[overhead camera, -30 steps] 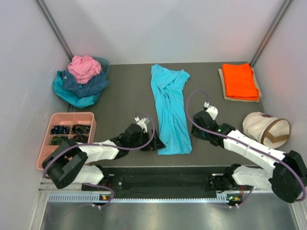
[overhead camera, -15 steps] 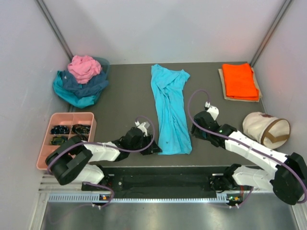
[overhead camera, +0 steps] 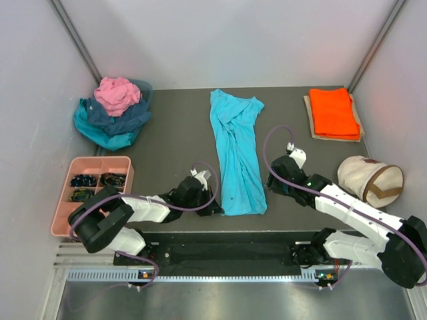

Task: Fold and stack the t-shirts
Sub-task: Fold the tshirt

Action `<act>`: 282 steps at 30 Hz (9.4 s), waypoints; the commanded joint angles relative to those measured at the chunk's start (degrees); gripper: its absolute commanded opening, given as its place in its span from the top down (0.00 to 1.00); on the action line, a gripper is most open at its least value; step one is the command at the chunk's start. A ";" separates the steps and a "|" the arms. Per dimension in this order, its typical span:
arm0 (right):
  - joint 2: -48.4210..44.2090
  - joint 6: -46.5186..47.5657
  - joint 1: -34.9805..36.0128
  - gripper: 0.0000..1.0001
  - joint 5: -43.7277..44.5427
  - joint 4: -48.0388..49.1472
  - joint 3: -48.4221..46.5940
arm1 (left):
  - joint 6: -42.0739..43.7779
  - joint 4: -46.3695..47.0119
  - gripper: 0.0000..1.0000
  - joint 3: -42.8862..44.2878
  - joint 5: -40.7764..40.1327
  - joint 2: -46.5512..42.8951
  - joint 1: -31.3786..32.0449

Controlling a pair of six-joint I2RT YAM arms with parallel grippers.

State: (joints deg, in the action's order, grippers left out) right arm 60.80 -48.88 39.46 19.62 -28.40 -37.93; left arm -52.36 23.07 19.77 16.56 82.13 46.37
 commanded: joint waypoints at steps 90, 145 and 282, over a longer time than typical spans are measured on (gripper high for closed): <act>2.15 -20.99 23.29 1.00 -7.31 -0.14 9.46 | 4.72 -45.13 1.00 -0.43 -6.80 -30.18 1.62; 72.17 30.69 -9.84 0.58 -19.17 -5.87 -81.77 | 10.17 -36.78 0.01 17.67 -22.27 -17.61 -3.91; 72.89 33.50 -10.20 0.61 -9.69 -0.87 -78.79 | 9.82 -32.21 0.01 13.63 -9.97 -13.48 -13.41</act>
State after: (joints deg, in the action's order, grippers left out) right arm 134.72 -15.42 29.82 9.58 -30.89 -114.06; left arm -43.22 -10.61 33.89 6.61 69.89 33.39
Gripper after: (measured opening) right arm 0.404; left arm 0.990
